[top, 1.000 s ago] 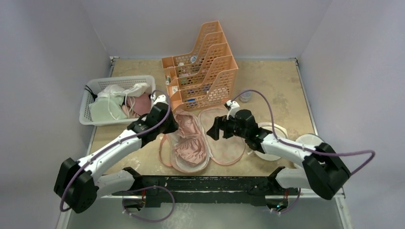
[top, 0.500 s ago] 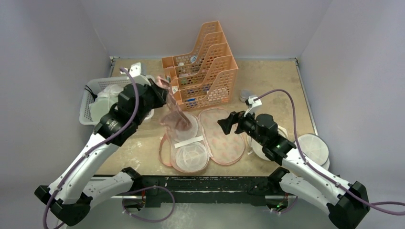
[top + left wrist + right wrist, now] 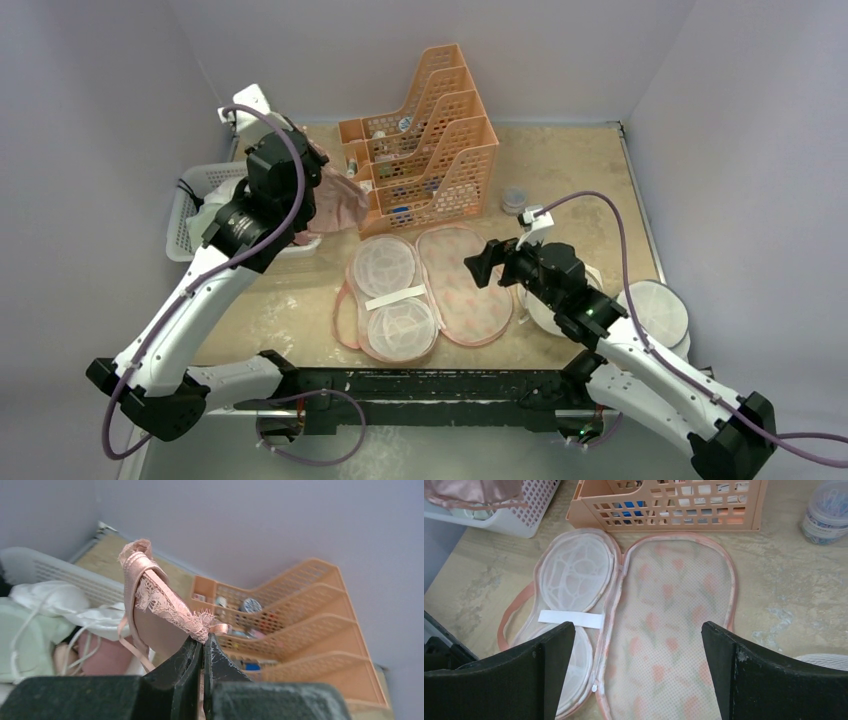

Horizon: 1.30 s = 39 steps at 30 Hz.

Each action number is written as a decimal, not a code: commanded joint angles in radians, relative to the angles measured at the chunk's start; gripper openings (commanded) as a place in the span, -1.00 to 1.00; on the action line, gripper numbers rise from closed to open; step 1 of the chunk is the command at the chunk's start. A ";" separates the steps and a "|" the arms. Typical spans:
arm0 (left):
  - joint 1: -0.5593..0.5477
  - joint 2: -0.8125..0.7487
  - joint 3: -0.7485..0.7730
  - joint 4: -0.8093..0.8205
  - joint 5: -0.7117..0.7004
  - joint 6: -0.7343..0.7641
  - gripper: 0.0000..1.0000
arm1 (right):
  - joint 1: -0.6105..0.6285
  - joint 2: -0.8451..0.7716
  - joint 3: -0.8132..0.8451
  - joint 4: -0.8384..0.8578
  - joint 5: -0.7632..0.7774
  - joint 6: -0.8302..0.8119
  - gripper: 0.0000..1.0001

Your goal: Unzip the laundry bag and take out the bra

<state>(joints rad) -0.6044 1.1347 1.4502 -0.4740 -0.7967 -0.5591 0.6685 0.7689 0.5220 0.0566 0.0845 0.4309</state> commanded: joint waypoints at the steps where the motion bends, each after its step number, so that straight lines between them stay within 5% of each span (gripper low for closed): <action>1: 0.004 -0.010 0.024 0.146 -0.321 0.054 -1.00 | 0.001 -0.045 0.053 -0.024 0.051 -0.032 0.99; 9: 0.072 -0.006 -0.075 0.232 -0.389 0.093 -1.00 | 0.002 -0.081 0.079 -0.069 0.056 -0.047 1.00; 18: 0.306 0.049 -0.192 0.339 -0.088 0.069 -1.00 | 0.001 -0.131 0.085 -0.090 0.057 -0.056 1.00; 29: 0.576 0.105 -0.344 0.463 0.112 0.003 -1.00 | 0.001 -0.095 0.099 -0.113 0.061 -0.049 1.00; 39: 0.728 0.222 -0.345 0.338 0.098 -0.189 -1.00 | 0.001 -0.018 0.108 -0.071 0.033 -0.043 1.00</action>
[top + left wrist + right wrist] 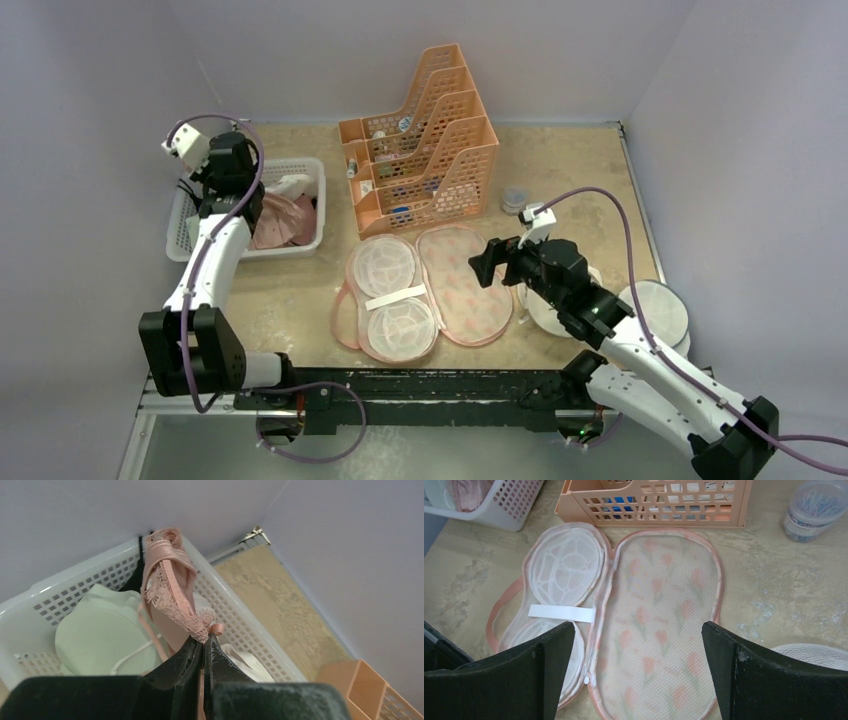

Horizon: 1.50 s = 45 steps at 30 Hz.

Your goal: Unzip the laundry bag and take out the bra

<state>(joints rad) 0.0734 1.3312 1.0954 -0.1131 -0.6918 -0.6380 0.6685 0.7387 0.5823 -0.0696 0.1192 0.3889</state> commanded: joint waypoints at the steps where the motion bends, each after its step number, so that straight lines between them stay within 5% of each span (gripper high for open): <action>1: 0.064 0.041 0.008 -0.029 -0.003 -0.126 -1.00 | 0.001 0.018 0.048 0.062 -0.006 0.002 1.00; 8: 0.152 0.202 0.058 -0.204 0.050 -0.331 -1.00 | 0.000 0.049 0.049 0.087 -0.019 0.009 1.00; 15: 0.198 0.264 0.101 -0.280 0.129 -0.381 -1.00 | 0.000 0.041 0.041 0.085 -0.018 0.018 1.00; 20: 0.201 0.237 0.116 -0.298 0.119 -0.381 -0.66 | 0.000 0.054 0.047 0.086 -0.019 0.017 1.00; 30: 0.198 0.058 0.081 -0.216 0.176 -0.303 0.33 | 0.001 0.131 0.080 0.096 -0.040 0.006 1.00; 39: 0.189 0.032 0.110 -0.184 0.272 -0.238 0.47 | 0.001 0.182 0.115 0.099 -0.060 0.005 1.00; 45: 0.058 0.031 0.113 -0.092 0.402 -0.113 0.23 | 0.001 0.200 0.112 0.115 -0.072 0.020 1.00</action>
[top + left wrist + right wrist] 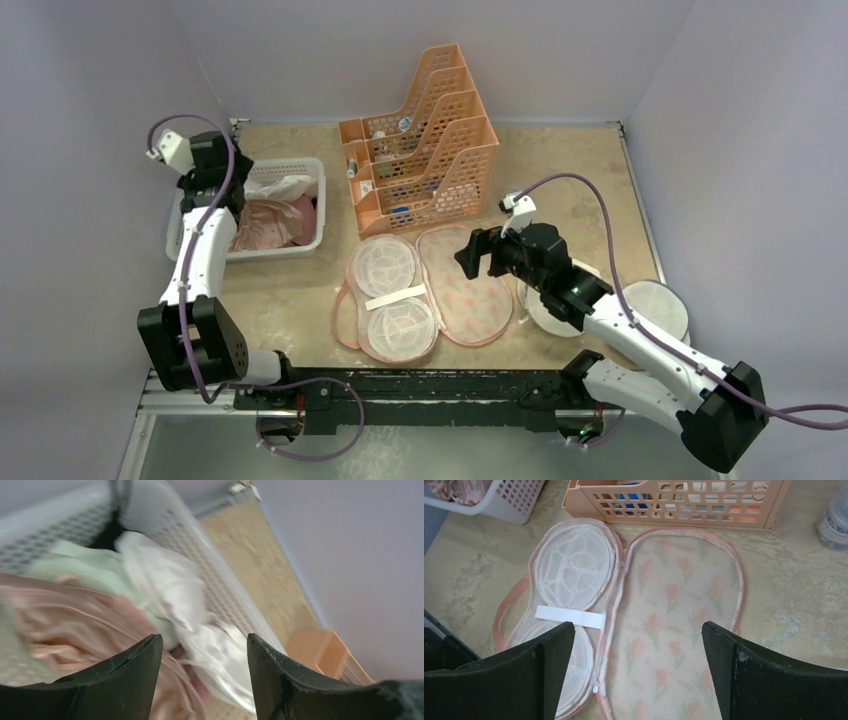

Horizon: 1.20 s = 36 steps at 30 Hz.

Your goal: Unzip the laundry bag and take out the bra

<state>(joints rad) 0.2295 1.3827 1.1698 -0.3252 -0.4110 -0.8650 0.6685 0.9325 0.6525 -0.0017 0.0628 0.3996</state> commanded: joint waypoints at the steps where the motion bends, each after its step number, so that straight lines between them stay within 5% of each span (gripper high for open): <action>1: -0.141 -0.020 0.038 0.132 0.139 0.129 0.28 | 0.002 0.009 0.041 0.054 -0.019 0.012 1.00; 6: -0.313 -0.021 0.028 0.181 0.192 0.194 0.59 | 0.001 0.037 0.039 0.057 -0.012 0.032 1.00; 16: -0.417 -0.038 0.065 0.168 0.271 0.219 0.78 | -0.003 0.074 -0.019 -0.147 0.197 0.301 0.96; 23: -0.492 -0.068 0.104 0.114 0.239 0.250 0.81 | -0.174 0.210 0.014 -0.122 0.082 0.202 0.71; 36: -0.559 -0.102 0.128 0.062 0.106 0.315 0.92 | -0.235 0.578 0.189 0.007 0.013 0.043 0.18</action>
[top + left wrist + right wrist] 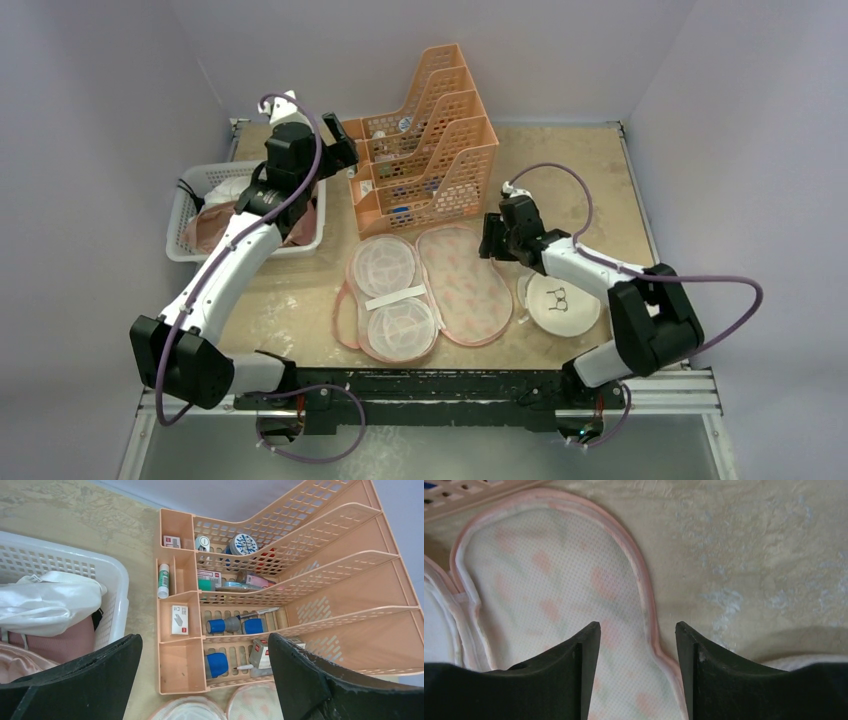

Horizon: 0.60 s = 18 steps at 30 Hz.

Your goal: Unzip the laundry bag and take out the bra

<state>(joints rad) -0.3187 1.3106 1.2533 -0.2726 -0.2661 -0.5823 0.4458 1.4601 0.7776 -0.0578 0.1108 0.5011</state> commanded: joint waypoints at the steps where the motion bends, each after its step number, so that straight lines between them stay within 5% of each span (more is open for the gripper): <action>1: -0.011 -0.028 0.044 0.009 -0.041 0.032 0.93 | -0.012 0.071 0.074 0.065 -0.036 -0.065 0.12; 18: -0.015 0.009 0.046 -0.007 -0.066 0.023 0.94 | -0.013 0.129 0.010 0.130 -0.045 -0.078 -0.58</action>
<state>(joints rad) -0.3298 1.3121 1.2533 -0.2886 -0.3111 -0.5785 0.4355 1.6283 0.8124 0.0399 0.0780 0.4248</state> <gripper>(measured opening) 0.968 0.251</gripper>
